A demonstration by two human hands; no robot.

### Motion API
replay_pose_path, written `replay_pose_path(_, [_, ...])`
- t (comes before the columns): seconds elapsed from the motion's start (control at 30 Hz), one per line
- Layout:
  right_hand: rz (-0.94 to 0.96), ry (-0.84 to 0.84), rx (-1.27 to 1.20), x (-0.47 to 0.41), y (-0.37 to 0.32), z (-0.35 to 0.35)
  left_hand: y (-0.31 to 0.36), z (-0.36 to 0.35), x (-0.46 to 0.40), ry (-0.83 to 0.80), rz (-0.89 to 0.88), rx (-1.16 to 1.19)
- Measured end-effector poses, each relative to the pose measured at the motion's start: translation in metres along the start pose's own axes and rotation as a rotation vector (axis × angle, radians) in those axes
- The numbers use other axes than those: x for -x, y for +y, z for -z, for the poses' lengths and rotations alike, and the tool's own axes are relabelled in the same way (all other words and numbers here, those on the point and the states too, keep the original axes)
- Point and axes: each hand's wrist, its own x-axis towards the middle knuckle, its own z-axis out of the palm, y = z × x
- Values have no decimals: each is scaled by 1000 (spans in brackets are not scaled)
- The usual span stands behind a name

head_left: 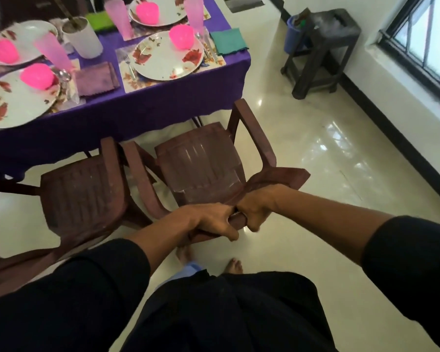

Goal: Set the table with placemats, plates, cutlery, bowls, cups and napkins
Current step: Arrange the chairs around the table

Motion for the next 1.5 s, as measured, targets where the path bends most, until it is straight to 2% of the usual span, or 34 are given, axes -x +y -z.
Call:
replay_pose_path(0.07, [-4, -2, -1, 0, 3, -12, 5, -9, -3, -14, -14, -1])
replay_pose_path(0.17, [-6, 75, 48, 1, 3, 4, 4, 8, 4, 39, 2, -30])
replay_pose_path(0.47, [18, 145, 36, 6, 3, 24, 4, 31, 10, 50, 8, -46])
replay_pose_path(0.97, [12, 167, -4, -9, -7, 10, -3, 24, 18, -5, 6, -79])
replay_pose_path(1.13, [-21, 125, 32, -9, -8, 6, -3, 22, 14, -32, -10, -83])
replay_pose_path(1.5, [-16, 137, 8, 1, -23, 12, -10, 27, 17, 12, -55, -141])
